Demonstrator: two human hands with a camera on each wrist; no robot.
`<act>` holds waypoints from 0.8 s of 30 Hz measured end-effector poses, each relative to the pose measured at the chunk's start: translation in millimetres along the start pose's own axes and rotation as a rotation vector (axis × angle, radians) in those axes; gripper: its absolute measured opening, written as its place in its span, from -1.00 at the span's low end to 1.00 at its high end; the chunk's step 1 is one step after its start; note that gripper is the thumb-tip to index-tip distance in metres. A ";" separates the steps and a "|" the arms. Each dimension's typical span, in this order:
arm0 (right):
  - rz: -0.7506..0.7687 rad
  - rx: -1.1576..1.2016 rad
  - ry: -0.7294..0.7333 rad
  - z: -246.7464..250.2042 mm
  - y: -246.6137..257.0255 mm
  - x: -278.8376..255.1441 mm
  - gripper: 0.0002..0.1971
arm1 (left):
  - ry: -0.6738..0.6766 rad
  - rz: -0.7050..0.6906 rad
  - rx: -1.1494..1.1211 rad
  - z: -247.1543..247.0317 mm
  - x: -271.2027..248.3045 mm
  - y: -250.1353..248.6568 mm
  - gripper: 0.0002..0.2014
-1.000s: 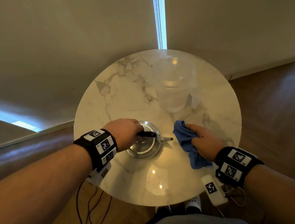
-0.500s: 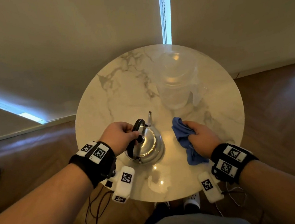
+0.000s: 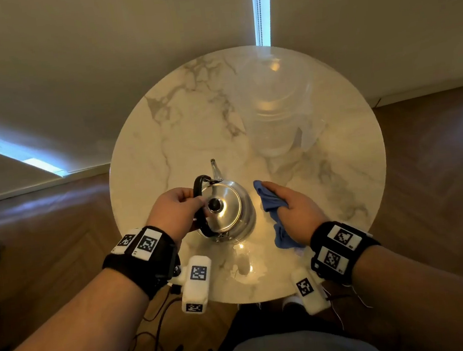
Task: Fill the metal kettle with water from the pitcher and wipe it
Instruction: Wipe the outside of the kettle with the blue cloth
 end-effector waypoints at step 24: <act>0.339 -0.441 0.057 -63.3 -6.3 21.2 -0.17 | 0.047 -0.275 0.980 -18.4 -0.6 19.6 0.30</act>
Point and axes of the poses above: each hand's wrist, its own x-axis towards the middle knuckle, its own z-axis out of the back of the hand, y = z × x, the point moved 4 cm from there along x, towards the middle knuckle
